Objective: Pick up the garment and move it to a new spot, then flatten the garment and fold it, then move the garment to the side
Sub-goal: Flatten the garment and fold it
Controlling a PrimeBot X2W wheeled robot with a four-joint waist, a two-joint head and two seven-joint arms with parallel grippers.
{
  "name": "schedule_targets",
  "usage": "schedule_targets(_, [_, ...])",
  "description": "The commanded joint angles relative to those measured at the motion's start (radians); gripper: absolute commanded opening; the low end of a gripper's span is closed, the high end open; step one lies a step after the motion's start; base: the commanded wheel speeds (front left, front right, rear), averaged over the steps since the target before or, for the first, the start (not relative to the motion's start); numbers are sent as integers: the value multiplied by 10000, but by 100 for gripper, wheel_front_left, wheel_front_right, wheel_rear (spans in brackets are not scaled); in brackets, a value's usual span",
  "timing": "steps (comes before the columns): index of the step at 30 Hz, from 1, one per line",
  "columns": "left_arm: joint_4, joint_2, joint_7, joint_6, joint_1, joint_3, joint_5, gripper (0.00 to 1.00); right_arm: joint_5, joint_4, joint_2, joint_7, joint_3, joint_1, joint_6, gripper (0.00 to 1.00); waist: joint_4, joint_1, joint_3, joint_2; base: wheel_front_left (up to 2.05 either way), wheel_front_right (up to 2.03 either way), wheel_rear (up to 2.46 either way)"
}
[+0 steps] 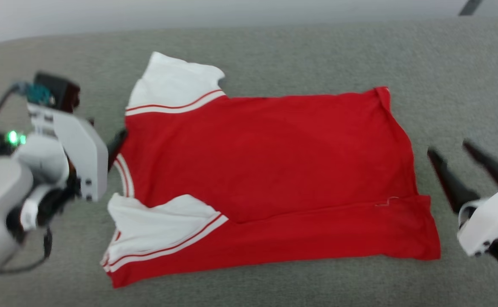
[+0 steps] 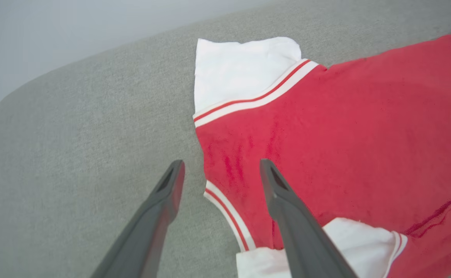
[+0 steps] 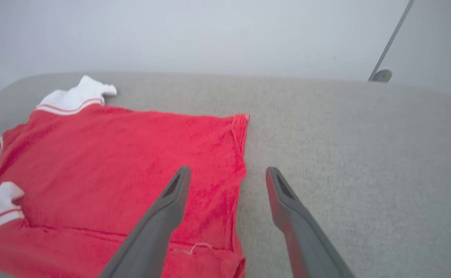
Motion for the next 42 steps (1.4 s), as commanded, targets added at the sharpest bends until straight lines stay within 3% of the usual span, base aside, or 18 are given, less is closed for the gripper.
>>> schedule_targets(1, [156,-189,-192,-175,-239,58,201,100,-118,-118,74,-457,-17,-221,-9,100,-389,0,372,0,0,0,0])
schedule_targets(9, [2153,-845,-1211,-991,-1665,541,839,100,-828,-480,250,-3283,216,-837,-9,100,-1108,0,1212,0,0,0,0])
schedule_targets(15, [3676,-1235,-1432,-1708,-2630,621,1139,100,-1077,-621,485,-4519,279,-984,-9,100,-1514,0,1921,0,0,0,0])
schedule_targets(25, [5981,-1552,-316,-2836,-4194,307,1466,100,-905,-563,647,-4854,653,-1200,-9,100,-2052,0,2945,0,0,0,0])
schedule_targets(36, [8003,-2050,1785,-3273,-4846,84,981,100,-513,-422,477,-4606,1023,-1406,-9,100,-2269,0,3561,0,0,0,0])
schedule_targets(38, [8272,-2209,2309,-3317,-4764,73,734,84,-438,-460,423,-4459,1052,-1432,-9,100,-2246,0,3589,0,0,0,0])
schedule_targets(39, [8388,-2329,2663,-3331,-4688,53,598,35,-396,-468,418,-4349,1045,-1425,-9,100,-2223,0,3590,0,0,0,0])
schedule_targets(40, [8465,-2440,2973,-3404,-4611,31,471,0,-367,-502,399,-4217,1058,-1440,-9,100,-2195,0,3586,0,0,0,0])
schedule_targets(42, [8552,-2574,3420,-3446,-4575,-55,357,0,-290,-584,357,-3925,1059,-1550,-9,100,-2131,0,3588,0,0,0,0])
